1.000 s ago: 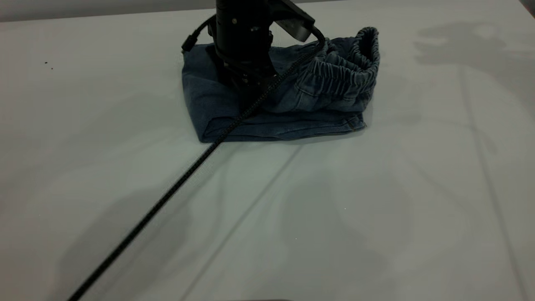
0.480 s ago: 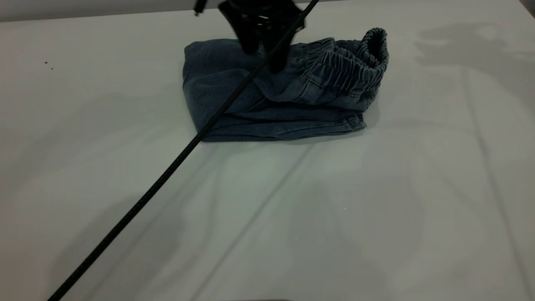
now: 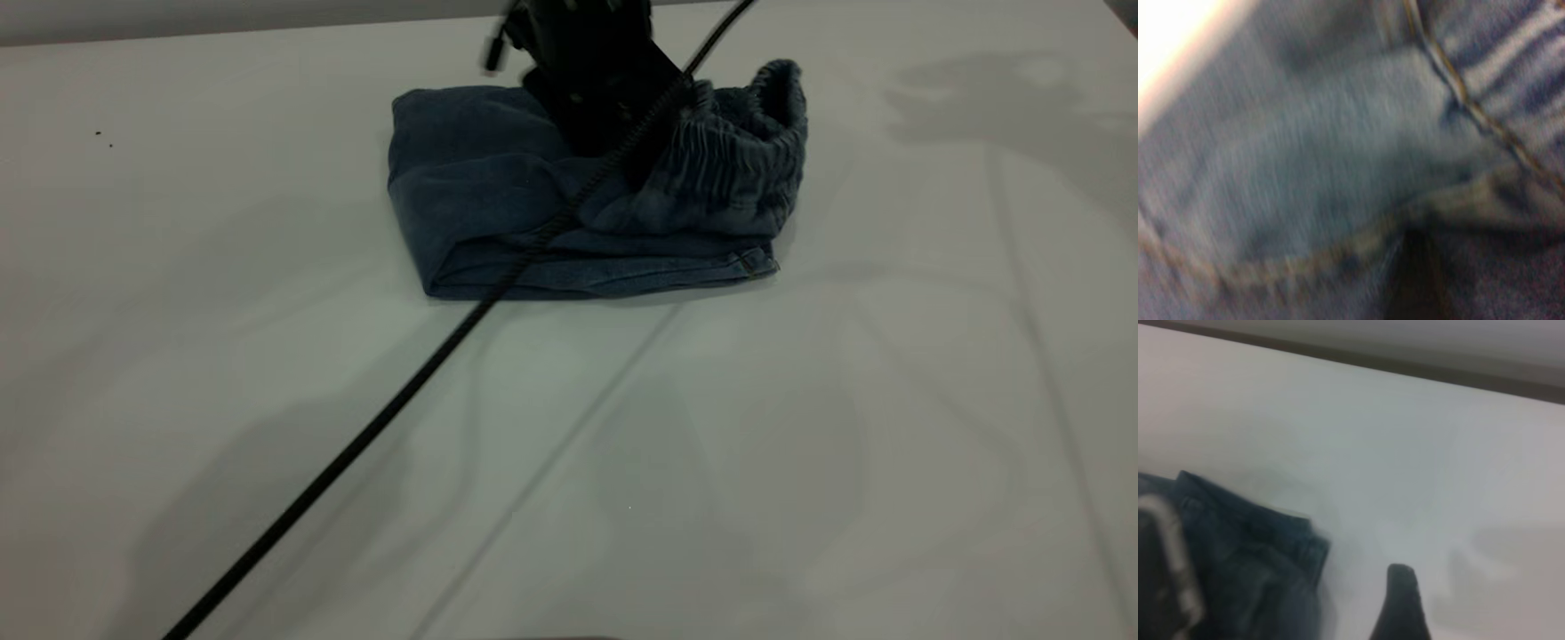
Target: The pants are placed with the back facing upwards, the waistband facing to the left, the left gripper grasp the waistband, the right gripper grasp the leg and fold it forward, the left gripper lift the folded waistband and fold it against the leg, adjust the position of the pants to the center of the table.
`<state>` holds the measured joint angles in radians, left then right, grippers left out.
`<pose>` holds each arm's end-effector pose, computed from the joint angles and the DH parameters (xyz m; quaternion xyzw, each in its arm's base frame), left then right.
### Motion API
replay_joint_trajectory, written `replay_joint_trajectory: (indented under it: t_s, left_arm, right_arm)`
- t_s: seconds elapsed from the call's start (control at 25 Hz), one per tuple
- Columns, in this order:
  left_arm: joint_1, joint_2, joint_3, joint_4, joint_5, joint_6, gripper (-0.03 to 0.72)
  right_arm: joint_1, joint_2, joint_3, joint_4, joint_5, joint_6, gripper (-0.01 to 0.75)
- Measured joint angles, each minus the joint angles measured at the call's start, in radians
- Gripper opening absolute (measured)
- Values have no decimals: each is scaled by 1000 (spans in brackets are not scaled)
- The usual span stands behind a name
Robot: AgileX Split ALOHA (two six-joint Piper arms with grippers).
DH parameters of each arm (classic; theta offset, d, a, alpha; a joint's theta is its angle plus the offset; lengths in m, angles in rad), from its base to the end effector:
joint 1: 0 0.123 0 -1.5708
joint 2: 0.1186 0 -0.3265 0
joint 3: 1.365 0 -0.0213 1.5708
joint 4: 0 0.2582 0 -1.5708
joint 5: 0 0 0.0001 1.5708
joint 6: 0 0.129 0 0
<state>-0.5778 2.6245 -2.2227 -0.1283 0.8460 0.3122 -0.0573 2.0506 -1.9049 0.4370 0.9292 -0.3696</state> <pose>0.4997 -0.3406 0.0725 0.3918 0.8956 -0.0821 0.1941 0.5161 0.0142 0.3009 -0.0720 0.9352 0.1396 0.3174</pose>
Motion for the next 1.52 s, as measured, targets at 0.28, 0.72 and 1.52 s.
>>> replay_joint_trajectory:
  t_s: [0.28, 0.72, 1.52]
  left_arm:
    - [0, 16, 0, -46, -425, -5, 470]
    - [-5, 18, 0, -78, -325, -7, 415]
    - [-11, 49, -110, 177, 294, -8, 412]
  right_arm:
    - [0, 0, 0, 26, 22, 0, 477]
    - [0, 0, 0, 28, 27, 0, 477]
    - [0, -16, 0, 41, 32, -5, 477]
